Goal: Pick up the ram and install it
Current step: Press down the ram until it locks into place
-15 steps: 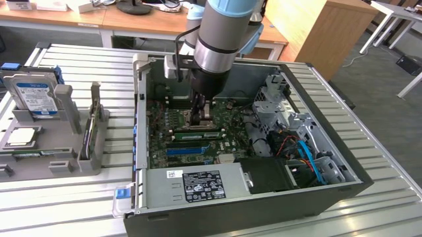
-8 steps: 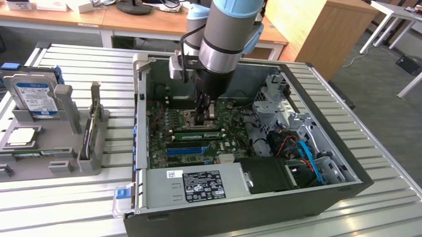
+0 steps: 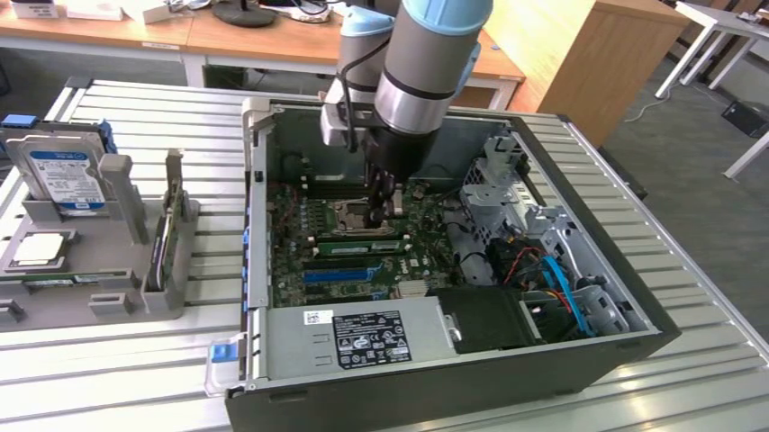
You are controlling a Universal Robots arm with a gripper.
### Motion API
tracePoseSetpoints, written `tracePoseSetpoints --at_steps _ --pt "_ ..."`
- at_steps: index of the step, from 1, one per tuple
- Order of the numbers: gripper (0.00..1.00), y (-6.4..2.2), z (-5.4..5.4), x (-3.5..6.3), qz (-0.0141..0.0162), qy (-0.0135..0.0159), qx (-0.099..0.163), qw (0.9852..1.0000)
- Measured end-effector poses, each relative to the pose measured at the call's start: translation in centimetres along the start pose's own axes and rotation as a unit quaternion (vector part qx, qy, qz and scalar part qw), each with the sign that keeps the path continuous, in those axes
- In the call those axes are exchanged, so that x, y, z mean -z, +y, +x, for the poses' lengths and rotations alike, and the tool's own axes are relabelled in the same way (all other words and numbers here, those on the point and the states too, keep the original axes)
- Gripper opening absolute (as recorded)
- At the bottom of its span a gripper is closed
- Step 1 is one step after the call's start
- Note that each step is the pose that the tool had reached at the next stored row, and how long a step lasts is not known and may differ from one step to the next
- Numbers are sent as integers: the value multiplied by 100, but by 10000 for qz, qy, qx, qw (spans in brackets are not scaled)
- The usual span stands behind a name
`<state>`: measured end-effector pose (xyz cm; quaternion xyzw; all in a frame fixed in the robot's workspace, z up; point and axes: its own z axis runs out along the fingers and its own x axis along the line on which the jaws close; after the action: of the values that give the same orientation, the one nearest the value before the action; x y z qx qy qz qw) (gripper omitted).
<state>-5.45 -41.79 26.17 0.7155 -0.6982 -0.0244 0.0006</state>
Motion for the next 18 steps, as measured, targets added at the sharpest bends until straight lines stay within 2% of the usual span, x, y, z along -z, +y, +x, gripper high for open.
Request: tracePoseSetpoints --at_steps 6,18 --pt "11 -69 2 1 11 2 41 10000" --pt "11 -70 2 1 11 2 41 10000"
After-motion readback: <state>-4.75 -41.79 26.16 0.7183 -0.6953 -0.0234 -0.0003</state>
